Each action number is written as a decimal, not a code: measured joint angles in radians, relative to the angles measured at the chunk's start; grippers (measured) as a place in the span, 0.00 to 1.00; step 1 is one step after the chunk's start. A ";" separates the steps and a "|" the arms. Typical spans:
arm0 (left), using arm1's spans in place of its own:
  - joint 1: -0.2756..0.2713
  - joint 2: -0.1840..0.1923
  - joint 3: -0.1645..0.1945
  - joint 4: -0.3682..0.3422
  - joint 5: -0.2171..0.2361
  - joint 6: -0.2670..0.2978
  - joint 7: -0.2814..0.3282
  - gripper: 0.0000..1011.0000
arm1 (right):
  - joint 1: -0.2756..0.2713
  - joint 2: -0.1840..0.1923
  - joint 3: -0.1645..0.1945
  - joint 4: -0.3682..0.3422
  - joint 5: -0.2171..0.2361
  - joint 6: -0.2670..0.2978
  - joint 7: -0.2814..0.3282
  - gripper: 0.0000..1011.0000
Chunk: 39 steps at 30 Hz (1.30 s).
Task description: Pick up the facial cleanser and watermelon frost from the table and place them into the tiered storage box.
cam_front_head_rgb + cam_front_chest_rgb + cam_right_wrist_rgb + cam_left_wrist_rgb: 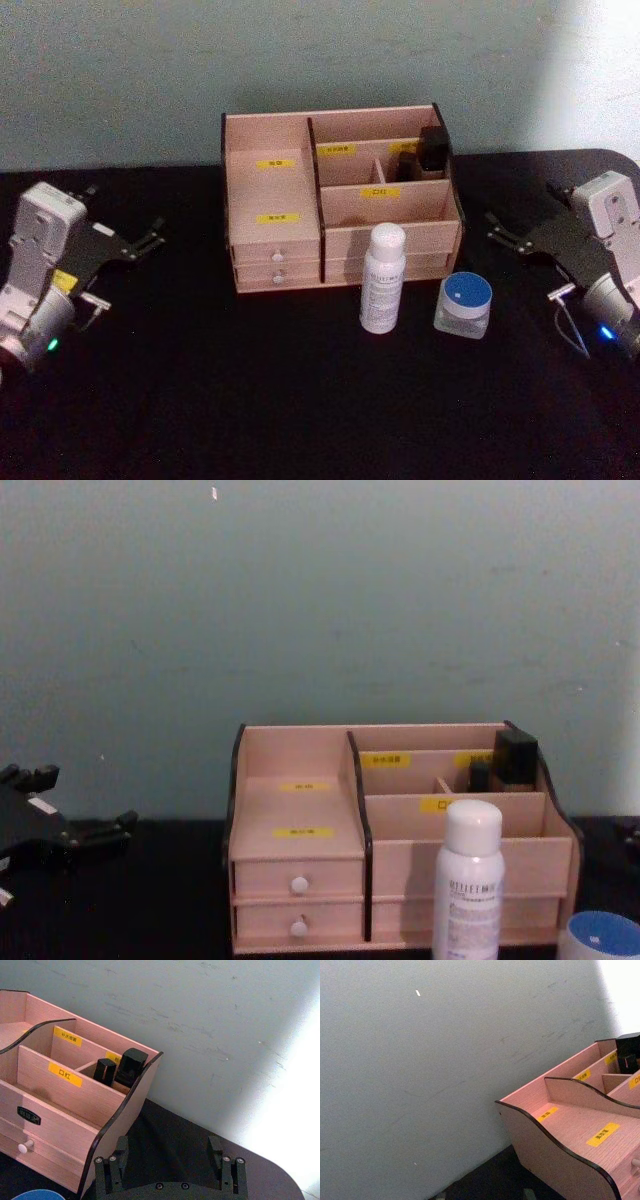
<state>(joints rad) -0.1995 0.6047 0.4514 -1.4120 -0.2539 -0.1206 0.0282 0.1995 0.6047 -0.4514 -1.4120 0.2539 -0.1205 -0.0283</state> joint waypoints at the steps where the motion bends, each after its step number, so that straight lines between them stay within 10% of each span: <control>1: 0.000 0.000 0.000 0.000 0.000 0.000 0.000 0.99 | 0.000 0.000 0.000 0.000 0.000 0.000 0.000 0.99; 39: 0.000 0.000 0.000 0.000 0.000 0.000 0.000 0.99 | -0.008 -0.013 0.028 0.009 0.008 -0.022 0.011 0.99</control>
<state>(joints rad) -0.1995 0.6047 0.4514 -1.4120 -0.2539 -0.1205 0.0283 0.1911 0.5920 -0.4234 -1.4027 0.2622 -0.1425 -0.0175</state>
